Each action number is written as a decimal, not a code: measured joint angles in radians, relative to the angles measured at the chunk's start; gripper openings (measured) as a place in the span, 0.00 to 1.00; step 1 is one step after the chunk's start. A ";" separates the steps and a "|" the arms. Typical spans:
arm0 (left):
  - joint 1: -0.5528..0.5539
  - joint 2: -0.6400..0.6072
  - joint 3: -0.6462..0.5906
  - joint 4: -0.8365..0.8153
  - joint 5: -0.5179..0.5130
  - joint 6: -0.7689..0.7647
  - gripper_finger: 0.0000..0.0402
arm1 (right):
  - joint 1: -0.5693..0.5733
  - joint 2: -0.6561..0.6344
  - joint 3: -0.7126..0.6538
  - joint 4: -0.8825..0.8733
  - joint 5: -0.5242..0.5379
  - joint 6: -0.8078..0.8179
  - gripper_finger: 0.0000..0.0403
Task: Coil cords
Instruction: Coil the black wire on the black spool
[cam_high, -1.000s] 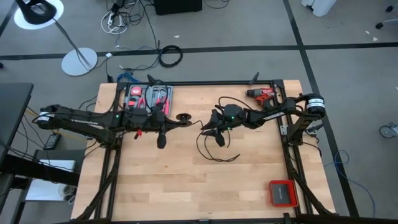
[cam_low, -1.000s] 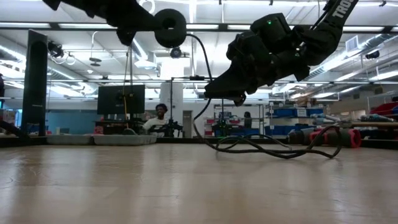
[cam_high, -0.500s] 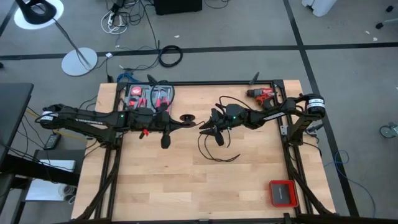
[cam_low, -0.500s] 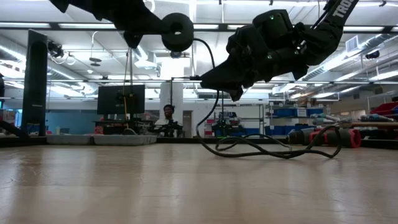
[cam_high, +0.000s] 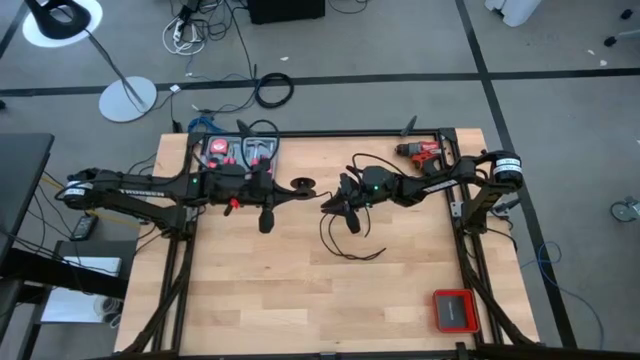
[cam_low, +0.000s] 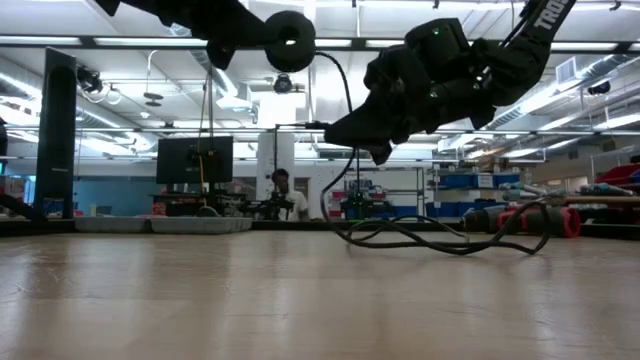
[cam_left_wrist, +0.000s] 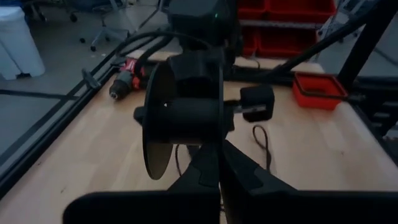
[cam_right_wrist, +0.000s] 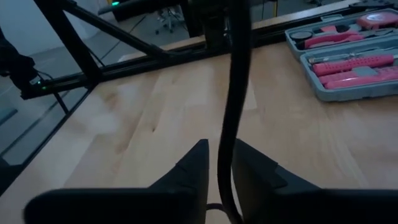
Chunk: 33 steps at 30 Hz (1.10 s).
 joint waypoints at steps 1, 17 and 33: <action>0.002 0.000 0.000 -0.015 -0.001 -0.002 0.00 | -0.004 0.000 0.000 -0.008 -0.009 -0.001 0.14; 0.001 0.000 0.000 -0.065 -0.005 0.010 0.00 | -0.023 0.000 0.000 -0.015 -0.071 0.005 0.14; -0.002 0.011 0.081 -0.140 0.017 0.008 0.00 | -0.021 0.000 0.000 0.009 -0.100 0.032 0.26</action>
